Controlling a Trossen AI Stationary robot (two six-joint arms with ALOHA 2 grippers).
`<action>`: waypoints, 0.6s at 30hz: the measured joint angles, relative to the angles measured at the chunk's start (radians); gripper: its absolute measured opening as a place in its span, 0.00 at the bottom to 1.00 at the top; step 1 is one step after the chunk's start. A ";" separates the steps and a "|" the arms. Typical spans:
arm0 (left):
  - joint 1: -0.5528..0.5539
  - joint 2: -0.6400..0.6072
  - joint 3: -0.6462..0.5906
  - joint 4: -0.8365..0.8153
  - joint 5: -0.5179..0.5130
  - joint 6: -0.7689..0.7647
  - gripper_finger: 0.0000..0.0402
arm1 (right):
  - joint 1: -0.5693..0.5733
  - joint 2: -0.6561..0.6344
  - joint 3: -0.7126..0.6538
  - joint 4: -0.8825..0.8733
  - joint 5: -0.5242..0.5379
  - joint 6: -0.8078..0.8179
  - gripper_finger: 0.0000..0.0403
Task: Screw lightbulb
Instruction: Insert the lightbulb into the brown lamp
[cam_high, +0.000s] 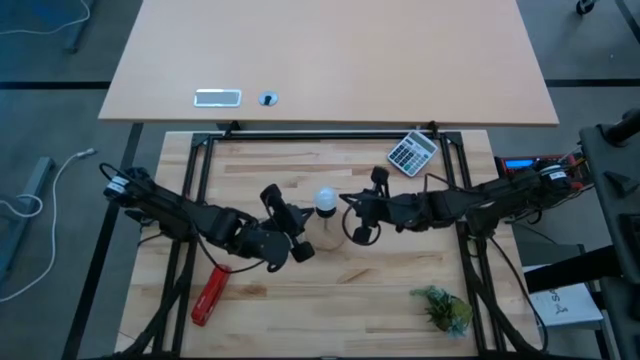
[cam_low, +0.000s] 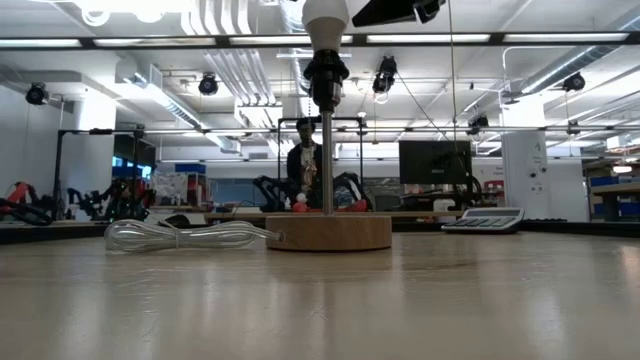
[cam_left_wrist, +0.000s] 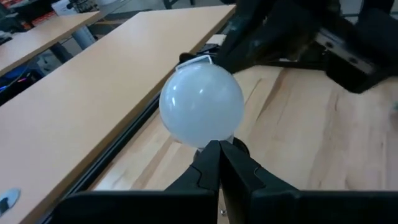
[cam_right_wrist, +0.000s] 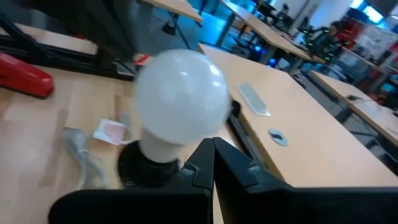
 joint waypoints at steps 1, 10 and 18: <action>0.004 0.004 0.000 0.006 0.000 0.006 0.00 | 0.000 0.000 0.000 0.000 -0.011 0.000 0.00; 0.042 0.036 0.000 0.018 0.000 0.060 0.00 | 0.000 -0.001 0.000 0.000 -0.053 -0.012 0.00; 0.046 0.036 0.000 0.001 -0.008 0.060 0.00 | 0.015 -0.001 0.000 -0.001 -0.068 -0.008 0.00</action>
